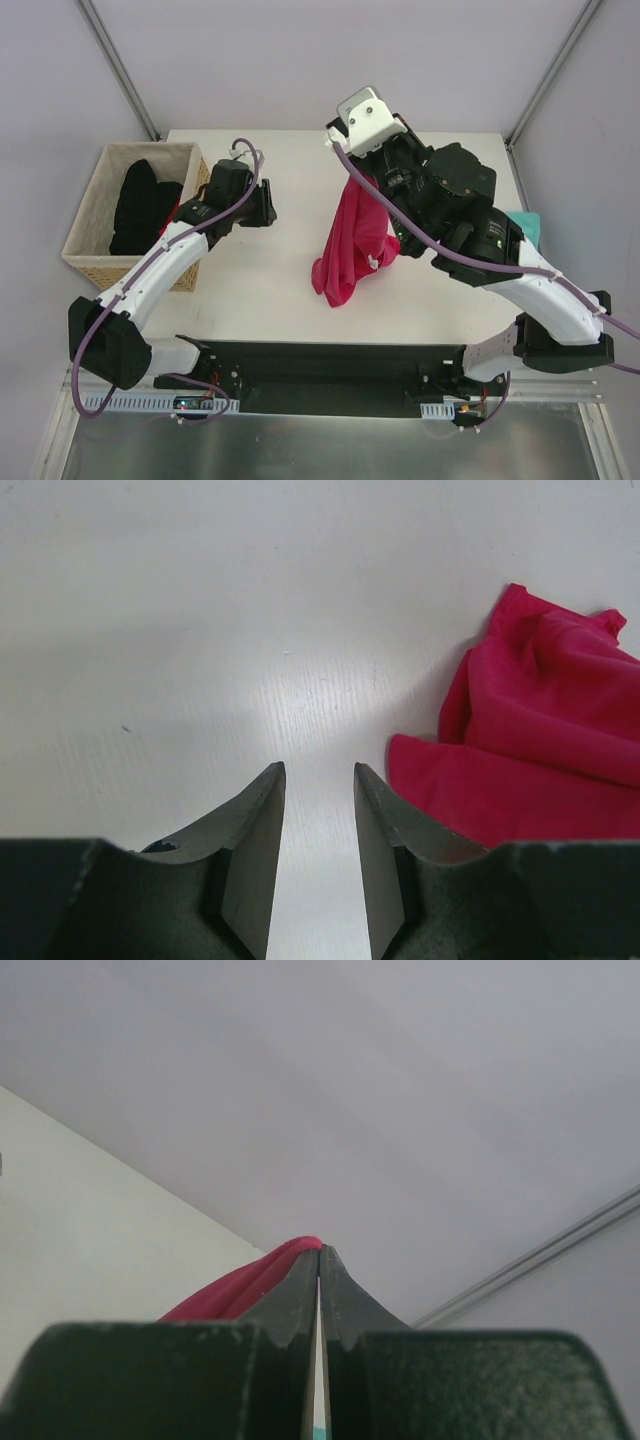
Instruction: Fold and stack the t-shirts
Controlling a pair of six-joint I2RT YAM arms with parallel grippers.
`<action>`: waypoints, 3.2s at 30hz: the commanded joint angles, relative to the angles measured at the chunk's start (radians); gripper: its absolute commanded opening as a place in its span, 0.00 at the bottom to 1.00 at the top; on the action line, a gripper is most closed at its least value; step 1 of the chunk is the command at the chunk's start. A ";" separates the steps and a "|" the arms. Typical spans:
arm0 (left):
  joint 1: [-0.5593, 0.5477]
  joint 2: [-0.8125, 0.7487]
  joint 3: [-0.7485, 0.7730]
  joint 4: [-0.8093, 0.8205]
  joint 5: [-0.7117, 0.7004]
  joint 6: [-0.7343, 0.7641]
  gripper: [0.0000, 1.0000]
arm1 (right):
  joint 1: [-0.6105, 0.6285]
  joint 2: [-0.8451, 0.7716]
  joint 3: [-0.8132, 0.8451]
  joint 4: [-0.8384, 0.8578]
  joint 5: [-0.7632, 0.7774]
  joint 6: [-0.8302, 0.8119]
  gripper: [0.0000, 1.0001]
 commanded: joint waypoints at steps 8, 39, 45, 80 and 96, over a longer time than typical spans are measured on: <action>0.005 -0.080 -0.064 0.022 0.133 -0.037 0.35 | -0.028 0.000 0.004 0.094 0.032 -0.038 0.01; -0.222 0.170 -0.098 -0.133 0.233 0.030 0.33 | -0.054 -0.018 -0.036 0.109 0.024 0.017 0.01; -0.279 0.227 -0.063 -0.133 0.227 0.020 0.32 | -0.054 -0.011 -0.022 0.108 0.022 0.003 0.01; -0.310 0.468 0.083 -0.099 0.321 0.037 0.32 | -0.054 -0.031 -0.002 0.085 0.036 -0.001 0.01; -0.310 0.524 0.129 -0.098 0.308 0.037 0.36 | -0.054 -0.040 0.001 0.073 0.050 -0.004 0.01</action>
